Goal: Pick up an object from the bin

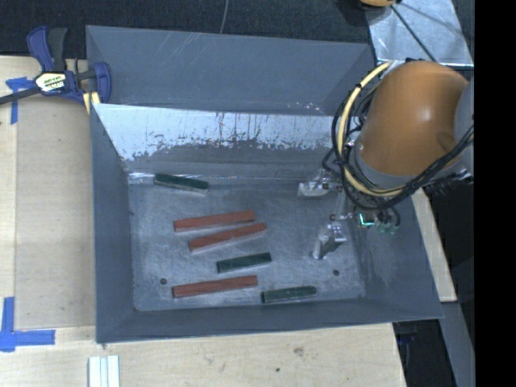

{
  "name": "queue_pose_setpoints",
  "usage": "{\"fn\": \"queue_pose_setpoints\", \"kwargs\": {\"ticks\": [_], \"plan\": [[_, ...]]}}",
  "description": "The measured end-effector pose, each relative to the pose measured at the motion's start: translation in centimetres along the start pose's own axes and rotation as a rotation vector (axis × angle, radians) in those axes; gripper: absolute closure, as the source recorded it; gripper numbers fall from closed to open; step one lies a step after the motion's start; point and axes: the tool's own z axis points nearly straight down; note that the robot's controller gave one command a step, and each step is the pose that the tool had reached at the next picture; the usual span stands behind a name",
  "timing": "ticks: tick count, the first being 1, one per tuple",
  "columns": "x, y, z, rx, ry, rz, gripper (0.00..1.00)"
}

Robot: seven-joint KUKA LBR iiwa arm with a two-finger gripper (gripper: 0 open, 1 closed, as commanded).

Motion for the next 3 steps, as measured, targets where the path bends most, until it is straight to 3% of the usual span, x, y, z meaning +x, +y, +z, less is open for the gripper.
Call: {"fn": "queue_pose_setpoints", "kwargs": {"ticks": [1,2,3], "plan": [[-0.2,0.0,-0.3,0.0,-0.008,0.0,0.0],[-1.1,0.9,5.1,0.001,-0.014,-0.022,0.0],[1.1,1.9,12.0,-0.001,-0.011,0.078,0.0]]}}
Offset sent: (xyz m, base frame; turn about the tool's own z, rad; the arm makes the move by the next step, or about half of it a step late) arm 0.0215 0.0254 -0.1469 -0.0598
